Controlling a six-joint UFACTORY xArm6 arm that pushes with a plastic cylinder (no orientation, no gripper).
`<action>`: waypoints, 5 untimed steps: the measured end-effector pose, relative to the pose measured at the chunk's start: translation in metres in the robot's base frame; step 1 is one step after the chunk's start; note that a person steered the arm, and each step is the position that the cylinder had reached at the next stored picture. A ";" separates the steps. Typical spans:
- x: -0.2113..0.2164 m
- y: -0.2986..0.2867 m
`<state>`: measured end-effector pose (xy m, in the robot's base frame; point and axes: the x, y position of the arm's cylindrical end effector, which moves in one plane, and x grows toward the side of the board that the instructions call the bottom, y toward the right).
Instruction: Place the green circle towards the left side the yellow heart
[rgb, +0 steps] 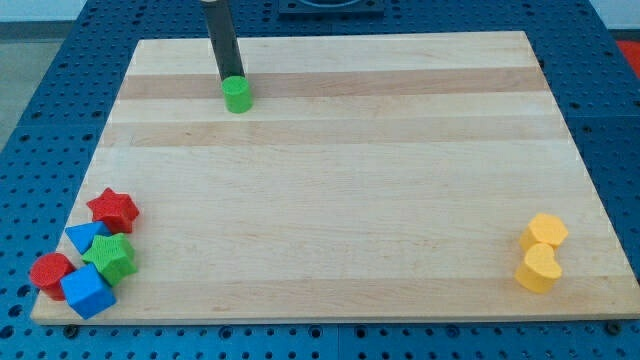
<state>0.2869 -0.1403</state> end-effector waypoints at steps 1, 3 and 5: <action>-0.025 -0.016; 0.000 -0.059; 0.064 0.028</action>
<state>0.3506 -0.1126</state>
